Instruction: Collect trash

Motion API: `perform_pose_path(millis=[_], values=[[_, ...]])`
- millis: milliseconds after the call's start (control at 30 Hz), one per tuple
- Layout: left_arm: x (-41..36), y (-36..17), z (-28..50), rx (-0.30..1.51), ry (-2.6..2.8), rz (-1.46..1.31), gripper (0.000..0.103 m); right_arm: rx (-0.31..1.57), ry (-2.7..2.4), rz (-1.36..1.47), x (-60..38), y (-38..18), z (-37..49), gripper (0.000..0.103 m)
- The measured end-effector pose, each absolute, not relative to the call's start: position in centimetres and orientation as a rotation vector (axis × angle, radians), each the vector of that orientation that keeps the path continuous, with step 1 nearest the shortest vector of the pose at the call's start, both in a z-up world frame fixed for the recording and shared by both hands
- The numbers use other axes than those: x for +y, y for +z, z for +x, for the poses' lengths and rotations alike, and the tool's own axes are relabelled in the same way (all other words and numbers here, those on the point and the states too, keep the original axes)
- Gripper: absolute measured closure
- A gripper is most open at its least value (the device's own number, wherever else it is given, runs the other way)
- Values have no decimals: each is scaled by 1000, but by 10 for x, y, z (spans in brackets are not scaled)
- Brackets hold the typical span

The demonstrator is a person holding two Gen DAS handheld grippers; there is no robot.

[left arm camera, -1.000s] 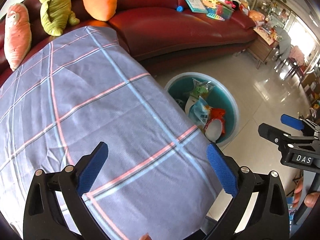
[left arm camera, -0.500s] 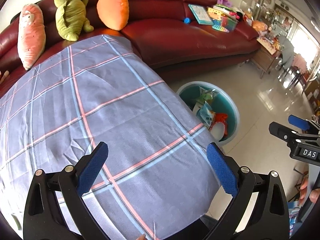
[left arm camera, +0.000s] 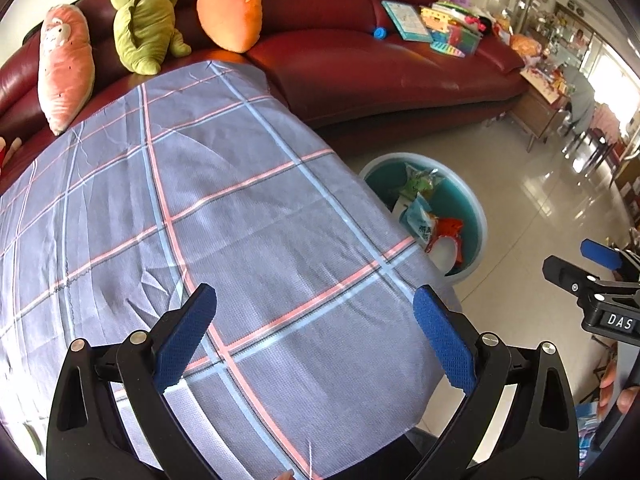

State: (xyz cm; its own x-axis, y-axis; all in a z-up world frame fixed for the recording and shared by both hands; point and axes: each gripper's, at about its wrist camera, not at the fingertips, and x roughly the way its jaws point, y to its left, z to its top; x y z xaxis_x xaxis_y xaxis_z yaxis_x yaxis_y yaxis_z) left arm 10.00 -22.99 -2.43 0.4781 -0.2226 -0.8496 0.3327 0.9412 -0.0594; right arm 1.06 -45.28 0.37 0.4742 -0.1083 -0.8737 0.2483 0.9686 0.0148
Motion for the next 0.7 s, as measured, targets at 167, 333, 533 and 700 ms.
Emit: perform_pose_path(millis=[167,333,533,700], values=[[-232,-31,103,1032,-333,119,4,1067,-213,141,-452,-4,16,7],[-233,-36,104,1039,-322,123,4,1082,-209,152,-453,-11,18,7],[-234,-38,104,1035,-314,134,4,1093,-199,154,-452,-16,21,7],[-234,-38,104,1017,-299,134,4,1096,-197,154,-453,-18,23,7]])
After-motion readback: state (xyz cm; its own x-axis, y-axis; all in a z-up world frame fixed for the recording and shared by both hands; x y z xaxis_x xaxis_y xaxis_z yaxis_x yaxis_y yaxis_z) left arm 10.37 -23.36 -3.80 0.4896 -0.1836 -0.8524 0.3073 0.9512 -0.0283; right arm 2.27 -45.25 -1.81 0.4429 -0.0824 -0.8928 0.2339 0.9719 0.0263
